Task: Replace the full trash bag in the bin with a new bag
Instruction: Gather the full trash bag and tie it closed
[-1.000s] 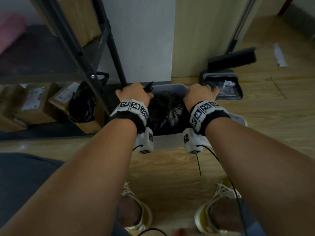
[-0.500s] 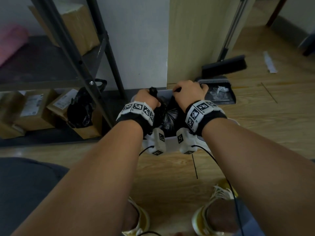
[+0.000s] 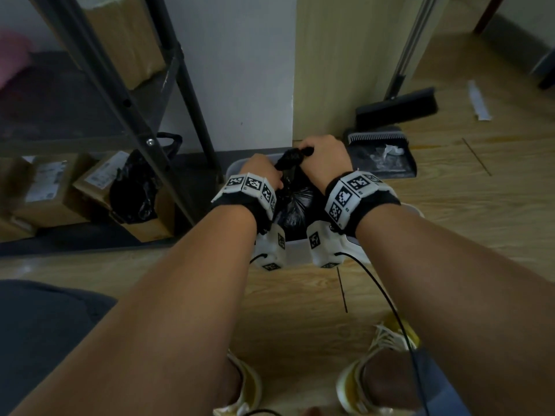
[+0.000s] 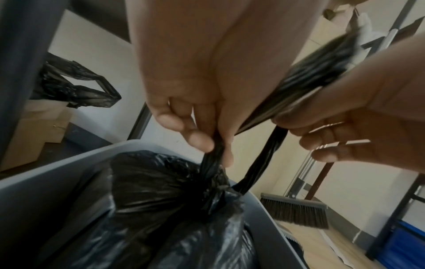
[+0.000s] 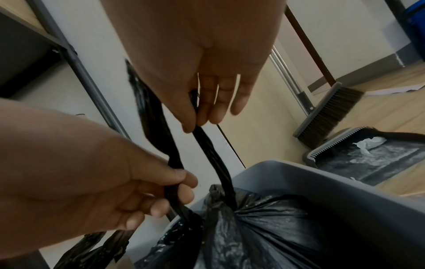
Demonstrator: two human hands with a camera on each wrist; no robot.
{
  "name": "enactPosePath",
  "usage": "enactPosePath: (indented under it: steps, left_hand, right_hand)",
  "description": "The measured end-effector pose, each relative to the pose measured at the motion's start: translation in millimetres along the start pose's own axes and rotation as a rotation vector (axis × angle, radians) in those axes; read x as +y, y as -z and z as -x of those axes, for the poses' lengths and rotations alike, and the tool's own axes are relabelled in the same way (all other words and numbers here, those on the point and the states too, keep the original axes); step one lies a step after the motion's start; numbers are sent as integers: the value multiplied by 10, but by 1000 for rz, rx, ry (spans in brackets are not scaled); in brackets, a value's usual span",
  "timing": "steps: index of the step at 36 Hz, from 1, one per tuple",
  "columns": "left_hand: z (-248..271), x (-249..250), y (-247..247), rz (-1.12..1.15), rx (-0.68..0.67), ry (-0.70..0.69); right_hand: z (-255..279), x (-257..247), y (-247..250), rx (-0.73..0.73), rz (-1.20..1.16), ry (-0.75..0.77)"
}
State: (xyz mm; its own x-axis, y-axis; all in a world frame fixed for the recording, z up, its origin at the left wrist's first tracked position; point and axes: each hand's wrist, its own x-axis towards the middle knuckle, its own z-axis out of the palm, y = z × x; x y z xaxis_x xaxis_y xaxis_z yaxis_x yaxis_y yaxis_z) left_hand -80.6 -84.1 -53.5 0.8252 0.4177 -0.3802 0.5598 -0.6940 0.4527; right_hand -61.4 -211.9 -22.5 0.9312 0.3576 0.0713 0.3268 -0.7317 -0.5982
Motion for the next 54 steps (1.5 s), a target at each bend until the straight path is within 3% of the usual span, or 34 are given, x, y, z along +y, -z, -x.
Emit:
enactPosePath:
  steps: [4,9,13,16,27,31,33,37,41,45,49,54]
  left_hand:
    - [18,47,74,-79,-79,21]
    - [44,122,20,-183,0,-35]
    - [53,180,-27,-141,64,-44]
    - [78,243,-30,-32,35,-35]
    - [106,276,-153,-159,-77,-150]
    - [116,332,-97,-157,-127,-86]
    - [89,323,-81,-124,-131,-78]
    - [63,247,-43,-79,-153,-109]
    - [96,207,-21,-60,-118,-173]
    - [105,164,-26,-52,-68,-160]
    - [60,105,-47,-31,-64,-98]
    - [62,128,-18,17,-102,-34]
  right_hand:
    - [-21,11,9,-9,20,31]
    - [-29,92,41,15,-120,3]
    - [-46,124,54,41,-184,-26]
    - [-68,142,50,48,-204,-30]
    - [-181,142,45,54,-251,-31]
    - [-190,123,48,48,-330,-94]
    - [-197,149,40,14,-277,-117]
    - [-150,217,15,-204,79,-102]
    - [-85,282,-63,-396,196,-149]
    - [-93,332,-113,-301,183,-188]
    - [-183,315,-45,-229,220,-358]
    - [-250,329,-36,-268,267,-416]
